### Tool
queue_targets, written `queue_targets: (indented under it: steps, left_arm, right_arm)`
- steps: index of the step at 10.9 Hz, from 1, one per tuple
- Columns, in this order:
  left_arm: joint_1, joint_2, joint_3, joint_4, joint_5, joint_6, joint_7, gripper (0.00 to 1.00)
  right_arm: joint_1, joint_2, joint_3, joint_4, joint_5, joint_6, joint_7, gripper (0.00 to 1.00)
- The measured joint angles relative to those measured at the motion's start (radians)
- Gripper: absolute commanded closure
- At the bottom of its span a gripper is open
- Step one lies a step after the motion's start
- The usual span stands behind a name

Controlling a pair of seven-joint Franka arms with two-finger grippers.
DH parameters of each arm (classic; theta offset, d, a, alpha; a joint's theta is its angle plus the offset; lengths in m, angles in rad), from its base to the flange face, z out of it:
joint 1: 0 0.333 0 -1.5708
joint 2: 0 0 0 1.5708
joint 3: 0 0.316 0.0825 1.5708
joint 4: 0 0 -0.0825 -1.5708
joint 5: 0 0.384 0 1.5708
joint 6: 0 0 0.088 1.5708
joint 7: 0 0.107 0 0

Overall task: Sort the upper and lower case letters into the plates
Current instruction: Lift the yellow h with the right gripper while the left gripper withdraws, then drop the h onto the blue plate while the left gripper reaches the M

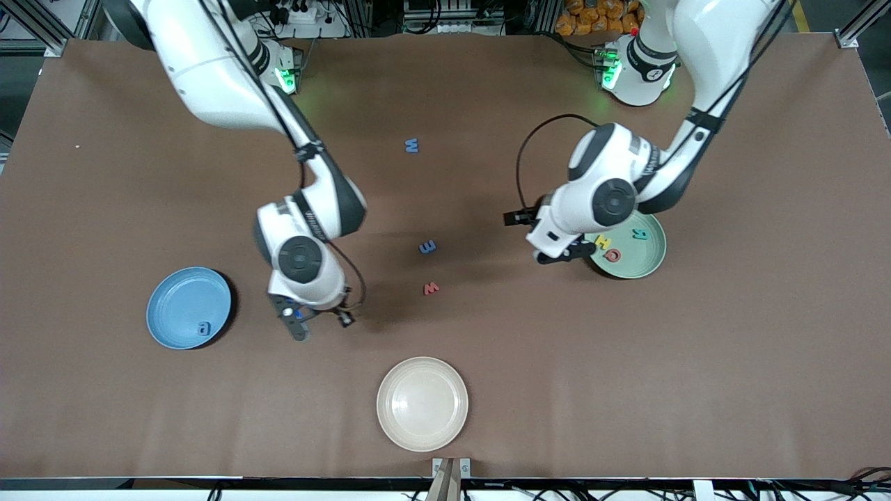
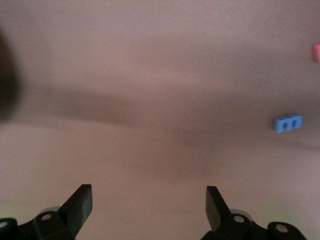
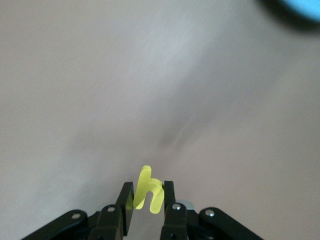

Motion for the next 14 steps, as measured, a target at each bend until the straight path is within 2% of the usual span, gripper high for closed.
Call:
queue_targets:
  steps: [2, 4, 7, 9, 10, 11, 12, 14]
  left_arm:
    - [-0.088, 0.023, -0.001, 0.039, 0.0, 0.016, -0.096, 0.0]
    - [-0.178, 0.029, -0.002, 0.043, 0.012, 0.042, -0.212, 0.0]
    - [-0.353, 0.029, -0.008, 0.05, 0.197, 0.06, -0.526, 0.0]
    - [-0.474, 0.029, -0.012, 0.066, 0.257, 0.06, -0.708, 0.0]
    - [-0.527, 0.03, -0.012, 0.074, 0.276, 0.062, -0.773, 0.0]
    - [-0.575, 0.035, -0.012, 0.087, 0.303, 0.067, -0.843, 0.0]
    - [-0.61, 0.05, -0.011, 0.104, 0.342, 0.085, -0.909, 0.0]
    - [-0.642, 0.112, -0.007, 0.116, 0.483, 0.184, -1.044, 0.0]
  right_arm:
    - [-0.086, -0.071, -0.001, -0.084, -0.007, -0.001, -0.163, 1.0]
    - [-0.156, -0.086, -0.002, -0.109, -0.059, -0.007, -0.296, 1.0]
    - [-0.273, -0.086, -0.004, -0.12, -0.103, -0.018, -0.495, 1.0]
    - [-0.335, -0.086, -0.005, -0.121, -0.107, -0.022, -0.622, 1.0]
    - [-0.364, -0.086, -0.005, -0.121, -0.112, -0.022, -0.674, 0.85]
    - [-0.395, -0.086, -0.006, -0.121, -0.114, -0.022, -0.727, 0.46]
    - [-0.421, -0.086, -0.006, -0.121, -0.115, -0.022, -0.764, 0.02]
    - [-0.439, -0.086, -0.006, -0.121, -0.115, -0.023, -0.786, 0.0]
